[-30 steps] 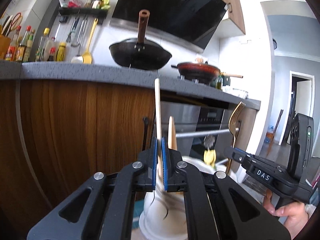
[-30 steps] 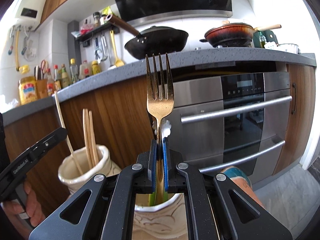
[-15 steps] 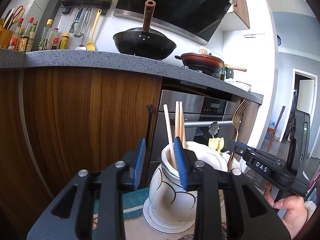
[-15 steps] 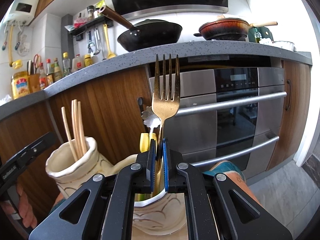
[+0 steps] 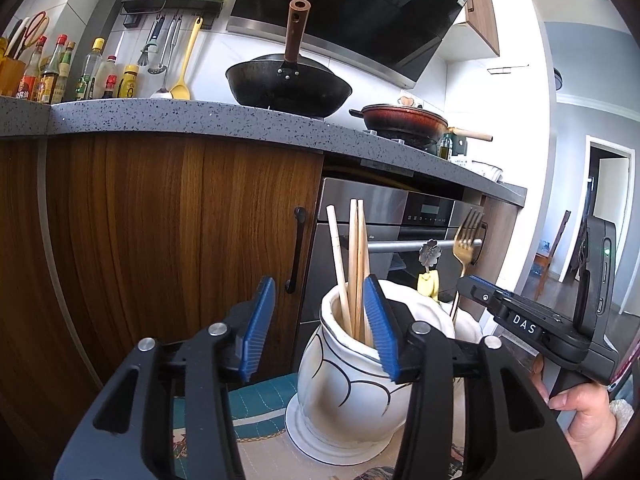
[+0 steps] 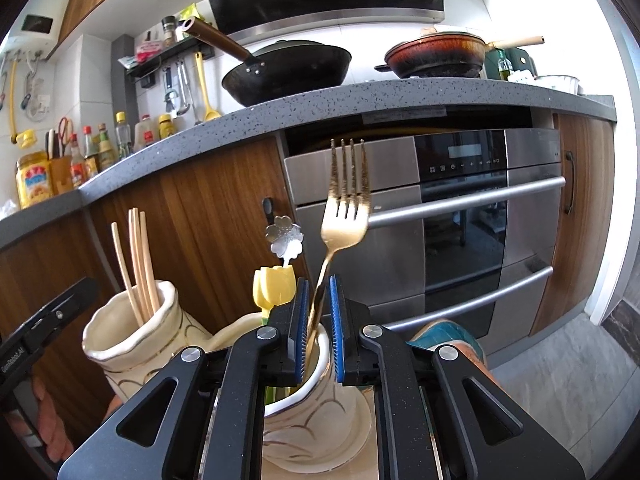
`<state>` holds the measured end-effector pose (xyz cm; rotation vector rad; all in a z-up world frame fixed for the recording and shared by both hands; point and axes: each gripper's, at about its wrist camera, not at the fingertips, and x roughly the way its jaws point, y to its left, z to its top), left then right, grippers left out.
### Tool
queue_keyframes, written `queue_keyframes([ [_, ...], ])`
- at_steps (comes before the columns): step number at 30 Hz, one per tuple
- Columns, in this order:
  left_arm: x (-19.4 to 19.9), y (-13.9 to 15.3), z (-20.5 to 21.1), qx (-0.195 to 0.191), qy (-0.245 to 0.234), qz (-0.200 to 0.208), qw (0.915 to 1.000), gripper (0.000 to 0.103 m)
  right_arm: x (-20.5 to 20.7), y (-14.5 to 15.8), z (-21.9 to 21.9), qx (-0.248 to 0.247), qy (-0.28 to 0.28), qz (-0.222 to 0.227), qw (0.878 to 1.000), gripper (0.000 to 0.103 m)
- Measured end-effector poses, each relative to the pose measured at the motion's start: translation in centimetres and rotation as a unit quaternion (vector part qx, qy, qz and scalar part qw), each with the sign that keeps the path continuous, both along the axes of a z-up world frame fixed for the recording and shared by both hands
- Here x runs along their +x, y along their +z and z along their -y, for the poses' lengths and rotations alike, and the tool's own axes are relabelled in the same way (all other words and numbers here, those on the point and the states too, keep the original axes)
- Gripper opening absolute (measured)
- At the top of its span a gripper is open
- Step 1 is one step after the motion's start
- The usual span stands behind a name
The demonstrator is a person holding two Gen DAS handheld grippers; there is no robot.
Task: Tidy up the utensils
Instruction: 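Withdraw both open tools from the holder back over the placemat, then lower the right tool onto the silver fork and close it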
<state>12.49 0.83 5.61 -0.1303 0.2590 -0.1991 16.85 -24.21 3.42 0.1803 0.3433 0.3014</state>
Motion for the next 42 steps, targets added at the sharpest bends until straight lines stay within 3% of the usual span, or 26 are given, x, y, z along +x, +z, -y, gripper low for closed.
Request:
queue_keyframes([
  [1, 0.0, 0.0, 0.0, 0.0, 0.0, -0.001, 1.0, 0.052, 0.0, 0.0, 0.0, 0.002, 0.001, -0.001, 1.0, 0.012],
  [4, -0.4, 0.0, -0.1, 0.0, 0.005, 0.0, 1.0, 0.057, -0.8, 0.3, 0.3, 0.009, 0.004, 0.001, 1.0, 0.027],
  [7, -1.0, -0.2, -0.5, -0.004, 0.012, -0.003, 0.9999, 0.072, -2.1, 0.7, 0.5, 0.011, 0.004, 0.01, 1.0, 0.04],
  [9, -1.6, -0.5, -0.8, -0.007, 0.021, -0.008, 0.9997, 0.084, -3.3, 1.0, 0.7, 0.018, 0.005, 0.011, 1.0, 0.056],
  [12, -2.7, -1.0, -1.2, -0.006, 0.029, -0.016, 0.9995, 0.093, -5.0, 1.1, 0.9, 0.025, 0.013, 0.013, 1.0, 0.073],
  [18, -4.8, -2.5, -1.3, 0.021, 0.031, -0.045, 0.9983, 0.097, -8.1, 0.0, 0.7, 0.015, 0.026, 0.002, 1.0, 0.092],
  [25, -7.1, -4.3, -1.8, 0.024, 0.03, -0.082, 0.9959, 0.097, -10.2, -2.7, -1.1, -0.038, 0.069, -0.075, 0.994, 0.094],
  [29, -8.1, -5.0, -1.9, 0.025, 0.03, -0.087, 0.9954, 0.097, -11.3, -4.5, -3.1, -0.064, 0.12, -0.131, 0.982, 0.094],
  [37, -9.0, -5.3, -1.5, 0.033, 0.031, -0.077, 0.996, 0.097, -13.0, -7.0, -6.2, -0.138, 0.148, -0.179, 0.963, 0.092],
  [42, -8.9, -5.3, -1.4, 0.034, 0.017, -0.08, 0.9961, 0.097, -13.6, -8.0, -7.9, -0.173, 0.161, -0.197, 0.951, 0.062],
])
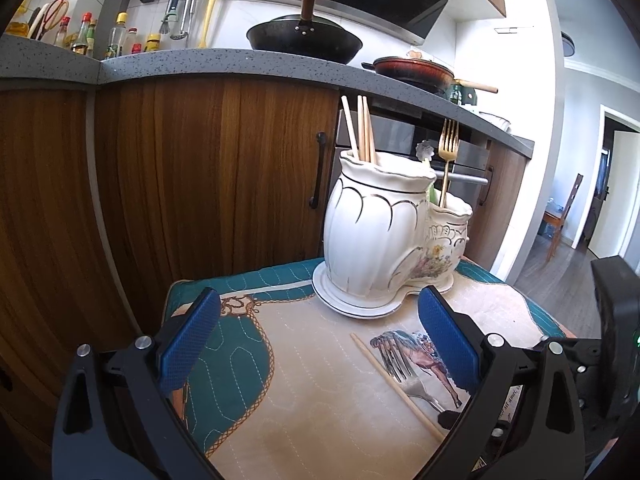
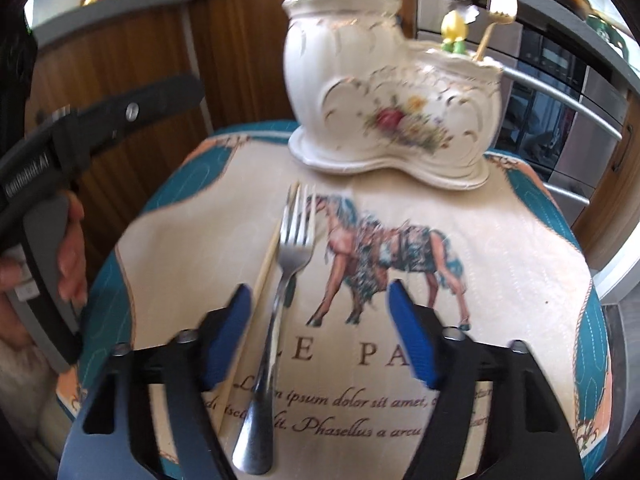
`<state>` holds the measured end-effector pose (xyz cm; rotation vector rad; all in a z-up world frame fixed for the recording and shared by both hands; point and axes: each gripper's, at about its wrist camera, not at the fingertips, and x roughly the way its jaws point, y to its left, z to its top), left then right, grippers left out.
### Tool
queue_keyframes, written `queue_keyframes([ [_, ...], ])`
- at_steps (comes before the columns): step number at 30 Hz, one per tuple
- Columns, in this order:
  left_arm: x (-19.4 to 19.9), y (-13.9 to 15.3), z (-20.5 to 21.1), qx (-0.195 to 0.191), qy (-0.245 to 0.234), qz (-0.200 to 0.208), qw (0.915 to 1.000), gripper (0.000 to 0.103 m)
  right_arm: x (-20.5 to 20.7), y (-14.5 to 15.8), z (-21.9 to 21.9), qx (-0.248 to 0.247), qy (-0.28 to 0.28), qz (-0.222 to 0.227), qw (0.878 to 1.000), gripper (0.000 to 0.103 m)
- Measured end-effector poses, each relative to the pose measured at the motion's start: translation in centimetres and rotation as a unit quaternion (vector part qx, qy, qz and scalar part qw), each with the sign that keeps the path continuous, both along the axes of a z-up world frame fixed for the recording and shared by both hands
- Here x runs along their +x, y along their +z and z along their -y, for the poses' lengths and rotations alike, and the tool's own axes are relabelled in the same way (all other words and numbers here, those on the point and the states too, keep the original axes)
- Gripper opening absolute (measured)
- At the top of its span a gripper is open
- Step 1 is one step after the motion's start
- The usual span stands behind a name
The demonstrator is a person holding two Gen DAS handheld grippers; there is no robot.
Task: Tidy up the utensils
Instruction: 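Lower the right tool onto the silver fork and close it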
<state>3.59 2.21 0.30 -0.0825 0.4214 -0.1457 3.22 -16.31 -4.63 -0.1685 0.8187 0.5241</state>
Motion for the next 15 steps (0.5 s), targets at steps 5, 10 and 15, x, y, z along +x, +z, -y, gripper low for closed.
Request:
queue_keyframes([
  [5, 0.2, 0.0, -0.3, -0.009, -0.004, -0.004, 0.9999, 0.097, 0.0, -0.6, -0.9, -0.016, 0.009, -0.009, 1.0, 0.043],
  [10, 0.3, -0.1, -0.2, -0.007, -0.01, -0.008, 0.9999, 0.097, 0.6, -0.5, -1.2, -0.004, 0.013, -0.019, 1.0, 0.016],
  [15, 0.2, -0.1, 0.1, 0.001, -0.013, -0.007, 0.9999, 0.097, 0.8, -0.7, -0.6, 0.022, 0.009, -0.03, 0.999, 0.006],
])
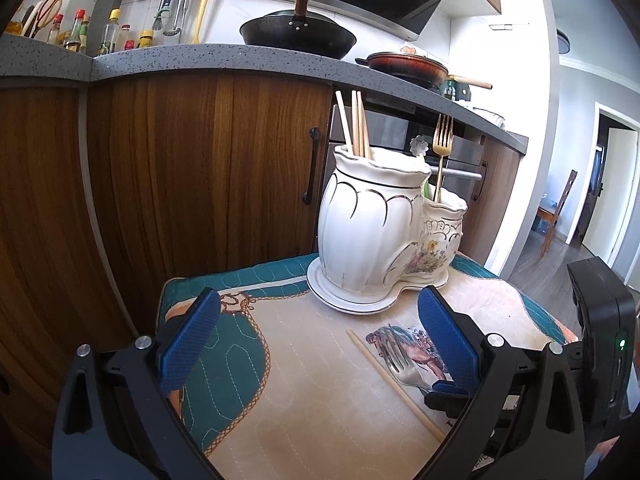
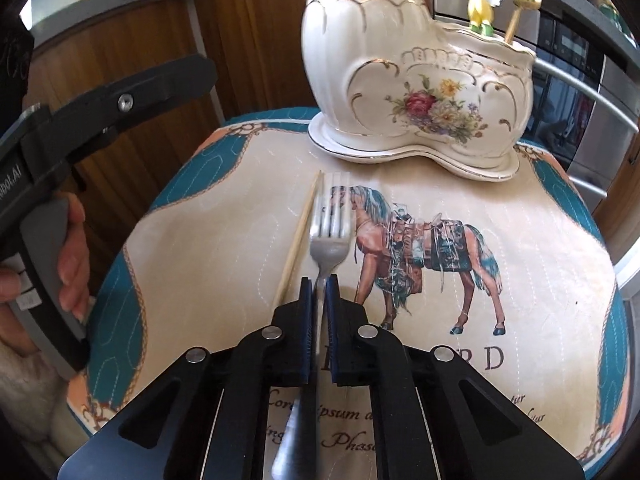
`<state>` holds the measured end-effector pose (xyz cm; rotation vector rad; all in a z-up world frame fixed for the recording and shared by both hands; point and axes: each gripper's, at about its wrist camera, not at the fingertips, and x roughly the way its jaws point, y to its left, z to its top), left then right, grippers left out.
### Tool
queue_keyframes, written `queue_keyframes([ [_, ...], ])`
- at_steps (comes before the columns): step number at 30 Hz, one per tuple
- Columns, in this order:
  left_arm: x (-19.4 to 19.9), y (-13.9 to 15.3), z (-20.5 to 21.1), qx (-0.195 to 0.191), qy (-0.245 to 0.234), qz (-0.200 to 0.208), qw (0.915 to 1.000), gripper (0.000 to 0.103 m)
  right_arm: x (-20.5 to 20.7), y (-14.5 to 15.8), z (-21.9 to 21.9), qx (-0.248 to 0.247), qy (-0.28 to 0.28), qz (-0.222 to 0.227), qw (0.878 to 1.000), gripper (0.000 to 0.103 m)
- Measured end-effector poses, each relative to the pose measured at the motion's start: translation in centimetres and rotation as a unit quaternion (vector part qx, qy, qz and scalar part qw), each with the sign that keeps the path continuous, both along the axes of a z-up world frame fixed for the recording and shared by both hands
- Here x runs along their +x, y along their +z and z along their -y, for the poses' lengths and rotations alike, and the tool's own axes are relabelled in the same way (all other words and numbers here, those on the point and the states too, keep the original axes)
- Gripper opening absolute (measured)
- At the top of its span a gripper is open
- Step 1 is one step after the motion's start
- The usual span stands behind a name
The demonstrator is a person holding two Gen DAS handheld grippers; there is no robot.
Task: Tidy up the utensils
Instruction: 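Lower the right tool onto the silver fork and close it, then grasp the last wooden chopstick with the left tool while the right tool lifts the silver fork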
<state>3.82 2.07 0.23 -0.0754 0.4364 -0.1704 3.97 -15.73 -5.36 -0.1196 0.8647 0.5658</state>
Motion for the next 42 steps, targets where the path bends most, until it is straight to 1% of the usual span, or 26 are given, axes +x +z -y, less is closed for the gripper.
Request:
queue_keyframes([
  [2, 0.0, 0.0, 0.2, 0.005, -0.002, -0.006, 1.0, 0.097, 0.1, 0.1, 0.6, 0.016, -0.005, -0.003, 1.0, 0.006],
  [5, -0.2, 0.2, 0.7, 0.008, -0.005, -0.016, 0.9998, 0.097, -0.3, 0.6, 1.7, 0.034, -0.012, 0.007, 0.999, 0.006],
  [10, -0.5, 0.1, 1.6, 0.001, -0.018, -0.069, 0.9975, 0.097, -0.4, 1.9, 4.4, 0.068, -0.036, 0.037, 0.996, 0.006],
  [12, -0.5, -0.5, 2.4, 0.014, -0.024, -0.096, 0.995, 0.097, -0.5, 2.4, 5.5, 0.087, -0.041, 0.051, 0.994, 0.006],
  [14, -0.5, -1.3, 3.3, 0.032, -0.029, -0.112, 0.9927, 0.097, -0.6, 2.9, 6.6, 0.106, -0.044, 0.064, 0.991, 0.006],
  [17, -0.3, -2.5, 4.7, 0.06, -0.028, -0.135, 0.9886, 0.097, -0.5, 3.1, 7.4, 0.124, -0.045, 0.07, 0.989, 0.006],
  [20, 0.2, -3.9, 5.8, 0.079, -0.031, -0.169, 0.9819, 0.097, -0.7, 3.3, 8.3, 0.134, -0.043, 0.074, 0.987, 0.006],
  [21, 0.5, -4.3, 6.2, 0.089, -0.033, -0.181, 0.9789, 0.095, -0.6, 3.4, 8.3, 0.135, -0.042, 0.075, 0.987, 0.006],
  [22, 0.7, -4.7, 6.6, 0.097, -0.036, -0.191, 0.9761, 0.092, -0.7, 3.4, 8.4, 0.136, -0.04, 0.077, 0.987, 0.006],
  [23, 0.9, -4.9, 6.7, 0.102, -0.039, -0.198, 0.9741, 0.087, -0.7, 3.4, 8.3, 0.136, -0.038, 0.078, 0.987, 0.006],
  [24, 1.1, -5.1, 6.9, 0.109, -0.041, -0.206, 0.9716, 0.085, -0.7, 3.3, 8.2, 0.135, -0.036, 0.08, 0.987, 0.006],
  [25, 1.3, -5.4, 7.1, 0.112, -0.043, -0.215, 0.9693, 0.084, -0.8, 3.4, 8.2, 0.135, -0.033, 0.083, 0.987, 0.006],
  [26, 1.6, -5.7, 7.1, 0.111, -0.047, -0.224, 0.967, 0.08, -1.0, 3.5, 8.3, 0.134, -0.031, 0.086, 0.987, 0.006],
  [27, 1.8, -5.9, 6.9, 0.11, -0.049, -0.231, 0.9655, 0.077, -1.1, 3.5, 8.3, 0.135, -0.029, 0.088, 0.987, 0.006],
  [28, 1.7, -5.8, 6.7, 0.108, -0.049, -0.23, 0.966, 0.076, -1.2, 3.7, 8.3, 0.137, -0.027, 0.089, 0.986, 0.006],
  [29, 1.8, -5.8, 6.5, 0.11, -0.048, -0.231, 0.9655, 0.071, -1.2, 3.8, 8.4, 0.14, -0.026, 0.09, 0.986, 0.006],
  [30, 1.8, -5.7, 6.4, 0.112, -0.048, -0.232, 0.9651, 0.064, -1.3, 3.8, 8.5, 0.141, -0.025, 0.091, 0.985, 0.006],
  [31, 1.8, -5.5, 6.1, 0.11, -0.048, -0.234, 0.9646, 0.06, -1.3, 3.9, 8.5, 0.143, -0.024, 0.092, 0.985, 0.006],
  [33, 1.7, -5.3, 5.8, 0.112, -0.051, -0.238, 0.9635, 0.041, -1.4, 4.1, 8.6, 0.146, -0.023, 0.094, 0.985, 0.006],
  [34, 1.7, -5.2, 5.6, 0.114, -0.053, -0.239, 0.9629, 0.036, -1.5, 4.1, 8.6, 0.147, -0.023, 0.094, 0.984, 0.006],
  [35, 1.6, -5.1, 5.3, 0.117, -0.053, -0.24, 0.9624, 0.025, -1.5, 4.1, 8.6, 0.148, -0.023, 0.094, 0.984, 0.006],
  [36, 1.5, -5.1, 5.0, 0.118, -0.051, -0.24, 0.9622, 0.017, -1.5, 4.2, 8.6, 0.149, -0.022, 0.095, 0.984, 0.006],
  [38, 1.4, -5.0, 4.6, 0.121, -0.052, -0.239, 0.9619, 0.007, -1.6, 4.2, 8.6, 0.149, -0.022, 0.097, 0.984, 0.006],
  [39, 1.2, -5.0, 4.3, 0.123, -0.053, -0.238, 0.9619, 0.005, -1.7, 4.2, 8.6, 0.149, -0.021, 0.097, 0.984, 0.006],
  [42, 0.9, -4.9, 3.4, 0.121, -0.05, -0.237, 0.9626, 0.005, -1.7, 4.2, 8.6, 0.15, -0.021, 0.098, 0.984, 0.006],
])
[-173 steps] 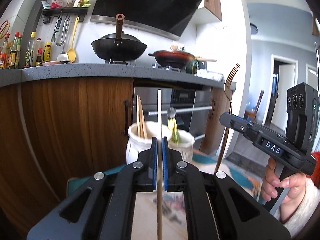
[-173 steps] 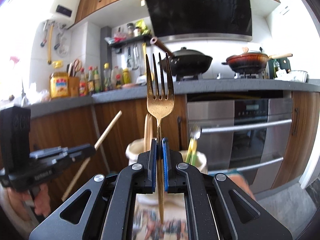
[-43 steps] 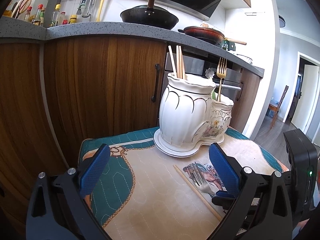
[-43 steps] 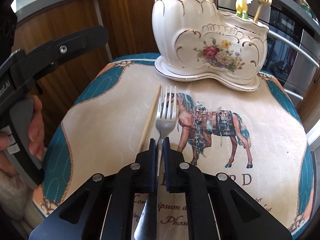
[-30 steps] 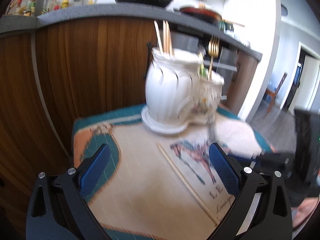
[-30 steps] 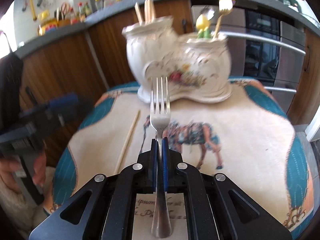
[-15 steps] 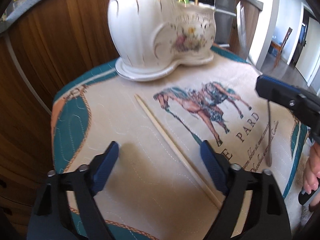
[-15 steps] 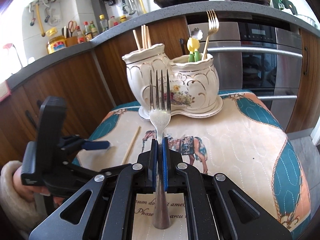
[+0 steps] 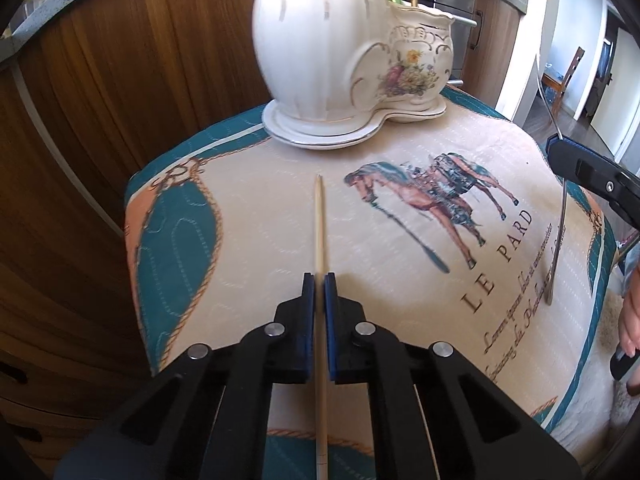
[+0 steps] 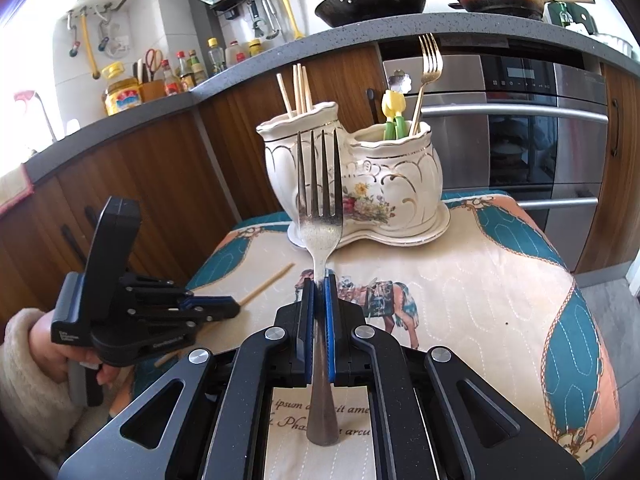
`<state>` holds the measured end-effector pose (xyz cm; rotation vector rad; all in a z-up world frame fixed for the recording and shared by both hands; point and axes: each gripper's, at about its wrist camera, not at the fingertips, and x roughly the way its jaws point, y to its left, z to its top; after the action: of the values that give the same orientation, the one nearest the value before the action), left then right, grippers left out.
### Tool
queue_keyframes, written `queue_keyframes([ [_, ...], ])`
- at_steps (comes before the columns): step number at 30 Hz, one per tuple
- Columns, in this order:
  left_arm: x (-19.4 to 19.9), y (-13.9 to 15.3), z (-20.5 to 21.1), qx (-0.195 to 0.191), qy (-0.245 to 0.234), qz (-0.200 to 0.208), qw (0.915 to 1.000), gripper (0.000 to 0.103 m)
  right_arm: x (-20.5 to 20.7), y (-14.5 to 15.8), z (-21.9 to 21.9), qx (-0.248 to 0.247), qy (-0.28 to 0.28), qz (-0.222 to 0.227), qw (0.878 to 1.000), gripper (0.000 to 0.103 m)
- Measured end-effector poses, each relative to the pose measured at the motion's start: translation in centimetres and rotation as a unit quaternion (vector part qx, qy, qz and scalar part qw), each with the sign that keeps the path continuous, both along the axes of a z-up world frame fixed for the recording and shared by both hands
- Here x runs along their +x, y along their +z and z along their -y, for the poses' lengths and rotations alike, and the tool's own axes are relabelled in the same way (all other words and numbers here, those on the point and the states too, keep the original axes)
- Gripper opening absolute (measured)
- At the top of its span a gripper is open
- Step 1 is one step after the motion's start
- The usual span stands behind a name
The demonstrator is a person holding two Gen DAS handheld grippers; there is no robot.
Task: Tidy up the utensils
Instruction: 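Grasp the last wooden chopstick with the left tool while the right tool lifts the silver fork, then carry the chopstick with the left tool while the right tool carries the silver fork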
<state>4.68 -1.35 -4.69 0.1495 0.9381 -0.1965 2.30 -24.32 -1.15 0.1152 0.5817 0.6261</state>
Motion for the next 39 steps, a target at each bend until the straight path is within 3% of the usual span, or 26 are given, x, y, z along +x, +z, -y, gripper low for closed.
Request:
queue_keyframes([
  [5, -1.5, 1.1, -0.7, -0.01, -0.008, 0.026, 0.9996, 0.005, -0.2, 0.3, 0.2, 0.01, -0.005, 0.011, 1.0, 0.006],
  [11, -3.6, 4.4, -0.5, -0.046, -0.042, 0.104, 0.9926, 0.005, -1.1, 1.4, 0.3, 0.026, -0.019, 0.049, 0.998, 0.006],
  [21, -4.9, 10.0, 0.2, -0.102, -0.074, 0.239, 0.9627, 0.005, -2.0, 4.7, 0.2, 0.031, -0.051, 0.133, 0.989, 0.006],
  [30, -1.0, 12.4, 0.2, -0.143, -0.065, 0.28, 0.9472, 0.005, 2.6, 8.7, -0.3, 0.041, -0.077, 0.162, 0.983, 0.006],
  [39, 3.4, 15.3, 0.0, -0.186, -0.039, 0.342, 0.9202, 0.005, 7.9, 11.1, 0.3, 0.077, -0.113, 0.179, 0.974, 0.006],
])
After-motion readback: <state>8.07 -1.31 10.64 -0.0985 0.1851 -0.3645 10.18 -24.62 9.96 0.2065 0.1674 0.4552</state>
